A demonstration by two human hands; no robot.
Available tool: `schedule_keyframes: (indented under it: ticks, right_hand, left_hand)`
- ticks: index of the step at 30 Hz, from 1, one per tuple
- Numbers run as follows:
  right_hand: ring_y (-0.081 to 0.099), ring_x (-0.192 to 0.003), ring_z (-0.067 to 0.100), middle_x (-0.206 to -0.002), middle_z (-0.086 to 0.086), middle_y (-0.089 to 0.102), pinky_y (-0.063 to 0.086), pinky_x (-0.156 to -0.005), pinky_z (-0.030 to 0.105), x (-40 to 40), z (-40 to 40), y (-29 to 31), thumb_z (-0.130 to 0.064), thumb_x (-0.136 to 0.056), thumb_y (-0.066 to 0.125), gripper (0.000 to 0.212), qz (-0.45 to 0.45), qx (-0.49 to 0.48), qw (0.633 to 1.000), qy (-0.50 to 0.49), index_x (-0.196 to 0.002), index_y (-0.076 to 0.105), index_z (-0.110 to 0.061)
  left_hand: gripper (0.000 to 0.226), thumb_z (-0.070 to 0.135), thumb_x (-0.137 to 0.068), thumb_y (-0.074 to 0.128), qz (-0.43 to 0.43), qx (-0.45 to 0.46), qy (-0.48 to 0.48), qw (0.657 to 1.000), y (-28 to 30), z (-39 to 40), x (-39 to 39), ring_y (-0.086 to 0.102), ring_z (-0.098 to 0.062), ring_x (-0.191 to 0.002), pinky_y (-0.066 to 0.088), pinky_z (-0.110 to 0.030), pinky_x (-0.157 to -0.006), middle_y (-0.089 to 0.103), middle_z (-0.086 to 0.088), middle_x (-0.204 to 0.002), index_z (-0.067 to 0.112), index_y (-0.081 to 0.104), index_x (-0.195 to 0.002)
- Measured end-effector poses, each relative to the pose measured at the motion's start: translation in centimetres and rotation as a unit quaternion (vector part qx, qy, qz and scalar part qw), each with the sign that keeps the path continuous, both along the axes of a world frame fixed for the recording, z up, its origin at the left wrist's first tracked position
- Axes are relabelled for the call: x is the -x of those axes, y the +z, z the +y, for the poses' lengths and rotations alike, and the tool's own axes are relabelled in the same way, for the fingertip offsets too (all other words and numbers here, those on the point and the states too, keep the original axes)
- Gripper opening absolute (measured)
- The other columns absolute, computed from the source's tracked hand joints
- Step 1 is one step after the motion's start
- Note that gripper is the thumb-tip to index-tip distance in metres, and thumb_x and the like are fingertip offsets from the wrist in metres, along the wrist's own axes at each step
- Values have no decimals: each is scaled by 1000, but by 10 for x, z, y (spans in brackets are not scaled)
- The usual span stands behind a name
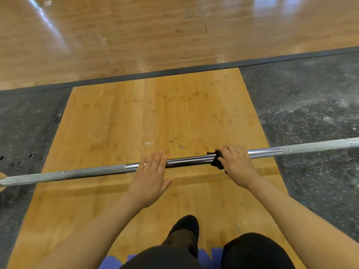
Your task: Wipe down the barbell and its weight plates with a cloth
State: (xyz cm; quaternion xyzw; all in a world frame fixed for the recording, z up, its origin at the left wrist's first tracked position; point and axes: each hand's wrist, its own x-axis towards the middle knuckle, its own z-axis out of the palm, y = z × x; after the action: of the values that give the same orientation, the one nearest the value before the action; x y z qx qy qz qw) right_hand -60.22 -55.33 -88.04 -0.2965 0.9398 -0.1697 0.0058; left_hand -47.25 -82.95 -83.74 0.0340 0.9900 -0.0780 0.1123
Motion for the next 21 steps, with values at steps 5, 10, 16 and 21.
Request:
schedule_keyframes:
  ticks: [5,10,16,21]
  right_hand:
    - [53,-101,31,-114,8,59,37,-91,39,14,-4,3,-22,-97,55,30,-12,-19,1000,1,-124,59,-11]
    - [51,-101,29,-115,8,58,34,-91,37,28,-12,8,-21,-98,52,30,-16,-21,1000,-10,-126,58,-12]
    - [50,-103,28,-113,8,59,29,-92,33,52,-24,12,-20,-99,50,32,-15,-19,999,-26,-129,56,-11]
    - [51,-106,27,-116,8,60,32,-98,36,75,-39,13,-20,-101,46,34,-28,-8,999,-44,-132,53,-9]
  left_hand:
    - [77,59,-97,11,40,-37,-17,998,-27,-15,6,18,-28,-147,14,-45,-120,20,-14,-158,4,22,-150]
    - [76,57,-100,10,71,-67,-37,995,-44,-28,20,11,-26,-149,14,-44,-118,13,-13,-161,3,18,-152]
    - [71,54,-101,15,114,-86,-48,989,-51,-41,48,22,-24,-146,18,-42,-118,26,-11,-158,5,32,-149]
    - [67,50,-101,23,157,-109,-36,981,-52,-45,74,36,-28,-141,26,-42,-115,39,-13,-151,3,43,-144]
